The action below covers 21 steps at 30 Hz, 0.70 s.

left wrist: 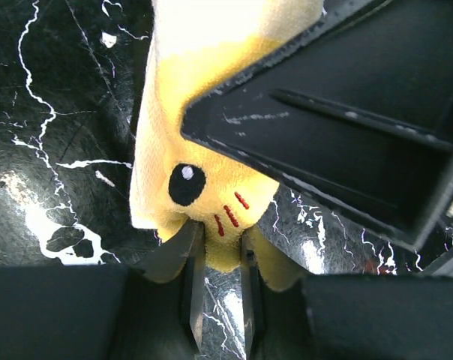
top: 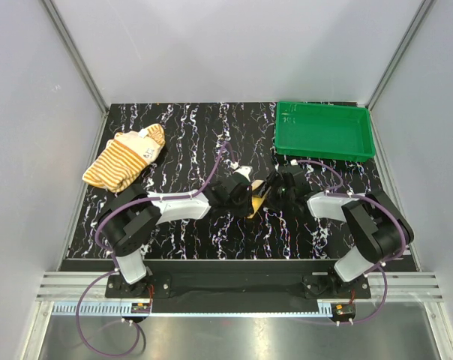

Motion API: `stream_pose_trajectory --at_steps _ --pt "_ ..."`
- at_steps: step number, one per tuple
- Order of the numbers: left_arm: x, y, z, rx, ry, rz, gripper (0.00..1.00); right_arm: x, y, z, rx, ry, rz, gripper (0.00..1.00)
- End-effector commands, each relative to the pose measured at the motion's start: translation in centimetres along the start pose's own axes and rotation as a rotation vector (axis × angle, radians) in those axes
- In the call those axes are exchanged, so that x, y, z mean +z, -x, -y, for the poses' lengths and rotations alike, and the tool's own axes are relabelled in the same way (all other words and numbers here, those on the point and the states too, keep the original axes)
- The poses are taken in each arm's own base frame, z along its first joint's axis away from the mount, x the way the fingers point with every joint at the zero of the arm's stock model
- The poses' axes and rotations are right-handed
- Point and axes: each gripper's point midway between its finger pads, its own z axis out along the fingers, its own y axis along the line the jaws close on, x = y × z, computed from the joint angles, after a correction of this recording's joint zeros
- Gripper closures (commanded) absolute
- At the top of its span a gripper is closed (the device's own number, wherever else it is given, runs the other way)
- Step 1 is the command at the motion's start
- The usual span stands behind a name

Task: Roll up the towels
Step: Roll the towel, then place the rolled towel into the container

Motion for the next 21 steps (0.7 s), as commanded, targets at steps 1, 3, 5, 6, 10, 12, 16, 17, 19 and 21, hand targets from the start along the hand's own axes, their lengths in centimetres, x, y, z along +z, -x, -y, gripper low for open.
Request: stream_pose_trajectory --at_steps 1,3,5,6,10,12,16,17,19,21 --pt "0.3 -5.8 -2.1 -0.022 0.038 -0.196 0.87 0.7 1.2 -1.3 -0.008 0.033 0.042 0.34" --pt "0.3 -5.6 -1.7 -0.03 0.019 -0.192 0.87 1.0 1.1 -1.5 -0.015 0.042 0.034 0.47" --pt "0.3 -5.4 -1.4 -0.038 0.002 -0.186 0.86 1.4 0.7 -1.9 -0.024 0.055 0.018 0.55" --pt "0.2 -5.3 -1.1 -0.044 -0.008 -0.187 0.85 1.5 0.8 -2.4 -0.031 0.075 0.015 0.65" --pt "-0.4 -4.3 0.0 -0.051 -0.043 -0.17 0.73 1.2 1.2 -3.7 -0.067 0.095 0.01 0.83" --pt "-1.2 -3.7 0.5 -0.051 -0.055 -0.154 0.62 0.3 2.4 -4.8 -0.126 0.078 0.036 0.88" --pt "-3.5 -3.0 0.8 -0.05 -0.074 -0.118 0.48 -2.7 6.5 -7.3 -0.209 0.076 0.096 0.92" --pt "-4.7 -2.2 1.3 -0.049 -0.093 -0.085 0.42 -3.8 7.3 -7.9 -0.249 0.087 0.098 0.92" --pt "-6.5 -2.0 1.2 -0.051 -0.107 -0.048 0.39 -5.8 10.4 -9.1 -0.262 0.076 0.125 0.92" --pt "-7.4 -2.8 0.5 -0.051 -0.11 -0.042 0.37 -7.6 12.5 -11.1 -0.333 0.086 0.119 0.92"
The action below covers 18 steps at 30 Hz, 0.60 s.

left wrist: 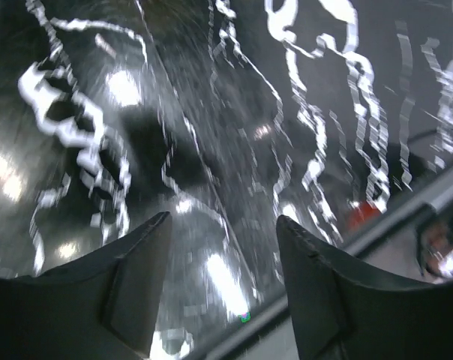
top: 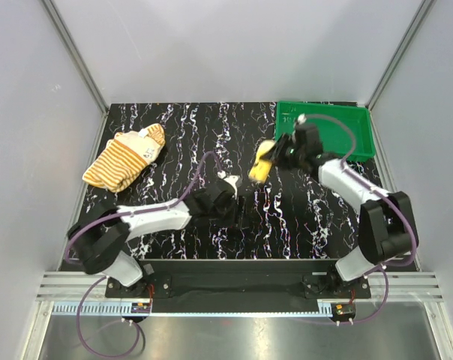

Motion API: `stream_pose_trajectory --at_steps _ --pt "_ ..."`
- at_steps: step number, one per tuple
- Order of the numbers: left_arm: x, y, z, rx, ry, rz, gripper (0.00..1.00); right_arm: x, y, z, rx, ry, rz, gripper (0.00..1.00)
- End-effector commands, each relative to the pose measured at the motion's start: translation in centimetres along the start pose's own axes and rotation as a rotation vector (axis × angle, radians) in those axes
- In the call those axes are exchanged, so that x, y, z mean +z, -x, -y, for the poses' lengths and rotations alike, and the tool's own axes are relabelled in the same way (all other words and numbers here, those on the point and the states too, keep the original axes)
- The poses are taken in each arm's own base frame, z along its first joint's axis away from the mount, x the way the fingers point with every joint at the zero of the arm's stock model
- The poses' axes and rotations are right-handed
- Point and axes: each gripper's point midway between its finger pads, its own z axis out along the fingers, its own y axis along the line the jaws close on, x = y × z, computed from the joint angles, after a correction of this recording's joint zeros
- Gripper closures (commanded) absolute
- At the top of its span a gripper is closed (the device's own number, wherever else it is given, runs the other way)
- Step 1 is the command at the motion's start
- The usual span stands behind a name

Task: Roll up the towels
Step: Place the rolled towel into the container

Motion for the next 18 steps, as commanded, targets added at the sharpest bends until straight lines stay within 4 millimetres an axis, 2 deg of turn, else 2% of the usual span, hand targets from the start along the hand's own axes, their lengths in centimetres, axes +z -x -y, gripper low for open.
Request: stream_pose_trajectory --at_steps 1,4,5,6,8,10,11,12,13,14,15,18 --pt "-2.9 0.2 1.0 0.004 -0.075 0.055 0.37 -4.2 5.7 -2.8 -0.155 0.027 0.043 0.92" --pt "-3.5 -1.6 -0.4 0.006 -0.099 0.08 0.37 -5.2 10.5 -2.5 -0.192 0.03 0.015 0.92" --pt "-3.7 -1.2 0.0 0.009 -0.115 0.099 0.37 -4.8 10.4 -1.2 -0.165 0.03 -0.02 0.91" --pt "-3.3 -2.6 -1.0 0.01 -0.106 0.075 0.37 -5.3 12.3 -2.3 -0.176 0.071 -0.005 0.91" --pt "-3.1 -3.1 -1.2 0.011 -0.134 0.086 0.37 -5.0 14.8 -1.6 -0.157 0.111 -0.019 0.91" --pt "-2.4 -4.8 -2.5 0.005 -0.123 0.056 0.37 -4.6 16.3 -0.6 -0.155 0.117 -0.031 0.91" --pt "-2.1 -5.6 -3.1 0.005 -0.125 0.05 0.37 -3.7 16.9 -0.3 -0.147 0.159 -0.065 0.9" --pt "-2.0 -5.9 -3.4 0.006 -0.123 0.049 0.37 -3.7 18.2 1.1 -0.125 0.162 -0.059 0.9" --pt "-1.7 -6.4 -3.7 0.006 -0.124 0.041 0.37 -3.1 18.6 1.6 -0.113 0.178 -0.068 0.9" --pt "-1.6 -6.4 -3.6 0.001 -0.141 0.052 0.37 -1.4 18.5 2.9 -0.084 0.189 -0.101 0.9" --pt "-1.4 -6.9 -3.9 0.0 -0.143 0.042 0.38 -1.3 19.7 2.7 -0.095 0.207 -0.082 0.89" --pt "-1.0 -6.7 -3.8 0.02 -0.145 0.044 0.38 1.1 21.0 3.0 -0.067 0.302 -0.106 0.87"
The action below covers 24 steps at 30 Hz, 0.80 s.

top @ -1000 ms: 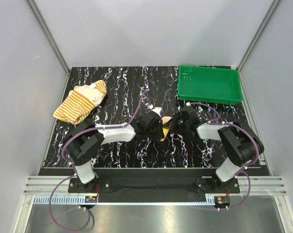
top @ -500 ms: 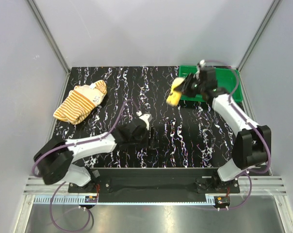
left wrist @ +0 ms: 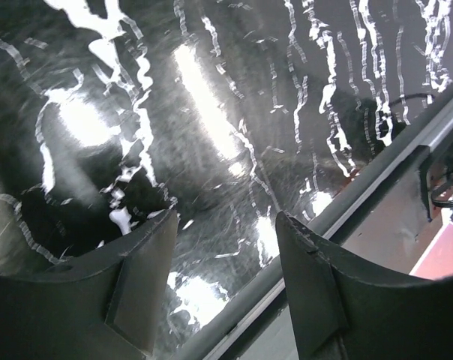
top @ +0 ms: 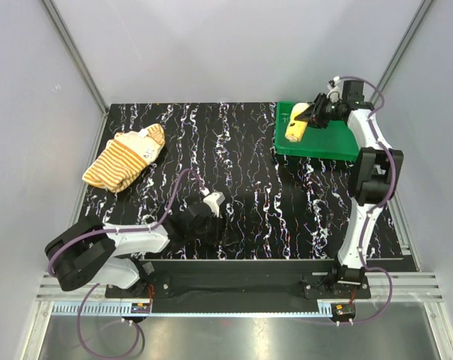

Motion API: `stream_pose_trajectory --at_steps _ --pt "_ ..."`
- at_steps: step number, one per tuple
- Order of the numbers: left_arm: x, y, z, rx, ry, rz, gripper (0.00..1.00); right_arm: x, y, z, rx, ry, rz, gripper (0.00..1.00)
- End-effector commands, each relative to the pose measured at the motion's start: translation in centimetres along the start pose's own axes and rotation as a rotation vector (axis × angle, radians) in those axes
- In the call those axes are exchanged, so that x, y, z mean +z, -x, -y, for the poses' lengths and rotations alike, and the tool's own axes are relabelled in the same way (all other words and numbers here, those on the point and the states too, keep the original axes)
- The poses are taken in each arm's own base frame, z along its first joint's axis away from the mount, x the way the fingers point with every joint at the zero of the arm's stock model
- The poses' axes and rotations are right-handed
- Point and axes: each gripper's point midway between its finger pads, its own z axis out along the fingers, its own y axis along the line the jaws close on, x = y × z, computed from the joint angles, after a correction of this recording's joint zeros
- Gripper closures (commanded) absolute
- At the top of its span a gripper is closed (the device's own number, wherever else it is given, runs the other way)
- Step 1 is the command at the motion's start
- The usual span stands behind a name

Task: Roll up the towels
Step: Place the rolled towel into the container

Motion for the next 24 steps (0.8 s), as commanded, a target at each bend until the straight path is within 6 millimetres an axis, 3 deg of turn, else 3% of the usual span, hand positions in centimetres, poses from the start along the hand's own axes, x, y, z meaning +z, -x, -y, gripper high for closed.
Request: stream_pose_trajectory --at_steps 1,2,3,4,5,7,12,13,15,22,24 --pt "0.8 -1.8 -1.5 0.013 0.025 -0.054 0.39 2.2 0.1 -1.1 0.008 0.179 -0.085 0.87" --pt "0.9 -2.0 -1.6 0.014 0.027 -0.058 0.39 2.4 1.1 -1.6 -0.009 0.197 -0.074 0.87" --pt "1.1 -2.0 -1.6 0.014 0.028 -0.063 0.39 3.0 1.2 -1.1 -0.004 0.204 -0.084 0.86" --pt "1.3 -2.3 -1.9 0.015 0.034 -0.075 0.4 4.4 0.8 0.6 0.025 0.201 -0.107 0.86" --pt "1.5 -2.2 -1.7 0.018 0.029 -0.081 0.4 4.7 1.4 0.4 0.015 0.209 -0.102 0.86" --pt "1.6 -2.3 -1.8 0.017 0.034 -0.084 0.4 6.3 0.9 2.2 0.047 0.217 -0.129 0.86" --pt "2.0 -2.4 -1.9 0.017 0.037 -0.101 0.41 8.0 1.3 3.7 0.033 0.23 -0.125 0.85" --pt "2.0 -2.5 -2.0 0.015 0.042 -0.106 0.41 8.8 0.8 4.9 0.051 0.219 -0.137 0.85" --pt "2.2 -2.6 -2.0 0.013 0.044 -0.116 0.41 9.2 1.0 5.6 0.046 0.183 -0.136 0.84" --pt "2.6 -2.6 -2.1 0.011 0.043 -0.131 0.42 10.6 -1.3 12.0 0.038 -0.09 -0.163 0.83" --pt "2.7 -2.6 -2.1 0.011 0.043 -0.137 0.42 11.1 -2.0 12.5 0.016 -0.146 -0.176 0.82"
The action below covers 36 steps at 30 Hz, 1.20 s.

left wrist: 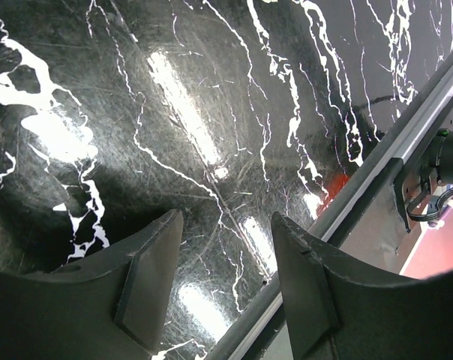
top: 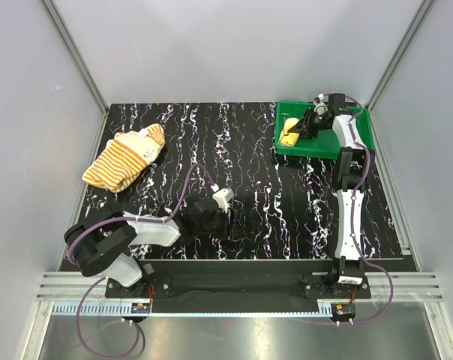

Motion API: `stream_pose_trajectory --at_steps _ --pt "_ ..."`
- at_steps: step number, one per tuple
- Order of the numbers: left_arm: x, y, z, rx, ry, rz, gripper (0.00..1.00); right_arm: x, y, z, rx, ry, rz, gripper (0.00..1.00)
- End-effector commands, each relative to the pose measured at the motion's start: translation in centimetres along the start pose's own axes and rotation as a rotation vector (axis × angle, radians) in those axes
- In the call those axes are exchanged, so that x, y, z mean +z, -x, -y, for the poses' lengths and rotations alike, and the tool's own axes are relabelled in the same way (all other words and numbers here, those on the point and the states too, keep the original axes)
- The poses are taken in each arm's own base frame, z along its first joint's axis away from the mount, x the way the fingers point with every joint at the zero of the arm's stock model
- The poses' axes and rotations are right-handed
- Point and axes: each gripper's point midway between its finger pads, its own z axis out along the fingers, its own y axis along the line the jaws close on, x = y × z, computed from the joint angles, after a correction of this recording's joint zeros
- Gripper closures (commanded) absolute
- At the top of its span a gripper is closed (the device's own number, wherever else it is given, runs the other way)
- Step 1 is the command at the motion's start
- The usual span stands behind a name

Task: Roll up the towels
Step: Place the rolled towel into the container

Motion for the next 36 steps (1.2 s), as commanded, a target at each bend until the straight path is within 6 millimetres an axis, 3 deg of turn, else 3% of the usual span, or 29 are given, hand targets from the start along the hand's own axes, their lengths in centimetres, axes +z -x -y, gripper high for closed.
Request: stream_pose_trajectory --at_steps 1,11,17,25,32,36 --pt "-0.2 -3.8 -3.7 -0.01 0.124 -0.136 0.42 0.4 -0.7 2.0 -0.07 -0.202 -0.008 0.82" --pt "0.1 -3.9 -4.0 -0.018 0.137 -0.152 0.43 2.7 -2.2 0.1 -0.198 -0.47 0.009 0.76" --pt "0.1 -3.9 -4.0 -0.019 0.135 -0.155 0.44 2.6 -1.9 0.7 -0.192 -0.535 0.036 0.7" --pt "0.2 -4.0 -4.2 -0.024 0.142 -0.16 0.44 3.0 -1.8 1.2 -0.246 -0.587 0.047 0.36" --pt "0.3 -4.0 -4.3 -0.025 0.148 -0.163 0.44 1.4 -0.4 -1.0 -0.271 -0.588 0.106 0.22" --pt "0.3 -3.9 -4.2 -0.025 0.149 -0.161 0.44 -0.2 0.7 -3.6 -0.288 -0.55 0.153 0.19"
